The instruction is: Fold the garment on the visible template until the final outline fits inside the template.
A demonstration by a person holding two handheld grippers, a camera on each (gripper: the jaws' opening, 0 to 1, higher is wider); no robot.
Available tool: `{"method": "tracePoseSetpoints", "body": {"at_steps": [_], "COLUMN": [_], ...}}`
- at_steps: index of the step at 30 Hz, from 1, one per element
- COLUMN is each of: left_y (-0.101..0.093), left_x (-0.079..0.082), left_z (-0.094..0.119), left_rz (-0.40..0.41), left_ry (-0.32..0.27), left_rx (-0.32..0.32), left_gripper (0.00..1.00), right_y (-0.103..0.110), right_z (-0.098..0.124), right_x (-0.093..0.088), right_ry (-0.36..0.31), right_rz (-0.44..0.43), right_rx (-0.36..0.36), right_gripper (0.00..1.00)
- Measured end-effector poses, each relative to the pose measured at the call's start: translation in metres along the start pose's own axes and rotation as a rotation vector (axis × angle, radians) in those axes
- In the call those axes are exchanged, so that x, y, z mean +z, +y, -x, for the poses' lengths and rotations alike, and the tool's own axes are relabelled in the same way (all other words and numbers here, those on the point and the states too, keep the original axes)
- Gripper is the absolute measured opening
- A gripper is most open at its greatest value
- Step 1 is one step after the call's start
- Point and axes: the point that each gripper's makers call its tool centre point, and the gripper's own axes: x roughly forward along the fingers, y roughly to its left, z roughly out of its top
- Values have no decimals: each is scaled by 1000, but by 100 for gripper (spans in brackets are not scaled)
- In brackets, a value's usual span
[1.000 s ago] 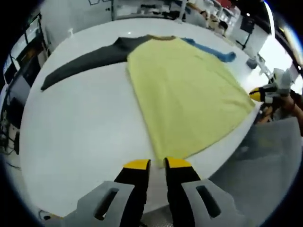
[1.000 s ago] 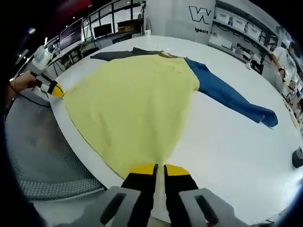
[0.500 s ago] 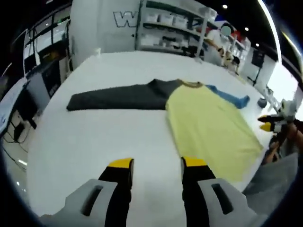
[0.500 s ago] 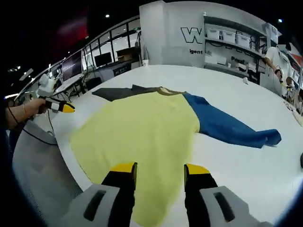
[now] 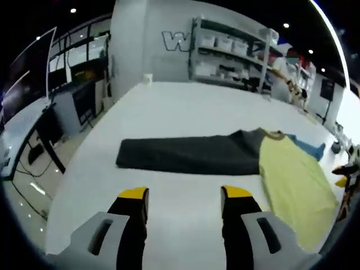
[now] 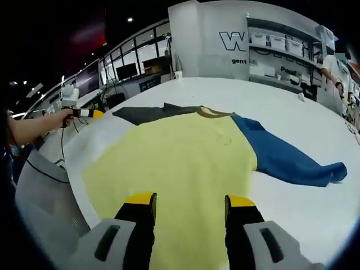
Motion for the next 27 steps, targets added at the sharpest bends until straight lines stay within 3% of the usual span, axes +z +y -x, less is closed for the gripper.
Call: {"method": "tracePoseSetpoints", "body": {"at_steps": [6, 9, 11, 14, 21, 23, 27], "left_y": [15, 21, 36, 42, 45, 38, 37], "left_x": [4, 4, 2, 2, -3, -4, -8], "left_z": [-15, -19, -22, -25, -32, -32, -29], "left_rz": [16, 25, 37, 55, 81, 133, 129], "left_ry": [16, 21, 26, 23, 55, 45, 40], "left_rx": [41, 53, 109, 118, 118, 99, 124], "left_gripper": [50, 52, 53, 52, 48, 46, 46], "right_y": [1, 3, 3, 7, 1, 0, -6], "right_z": [-7, -6, -4, 4, 15, 17, 22], "right_x": [-1, -2, -2, -2, 3, 6, 13], "right_ry": [14, 20, 24, 34, 27, 28, 16], "right_rz": [-4, -6, -6, 25, 9, 17, 25], "right_rx": [5, 14, 18, 23, 14, 6, -19], "right_gripper": [55, 61, 66, 72, 78, 78, 78]}}
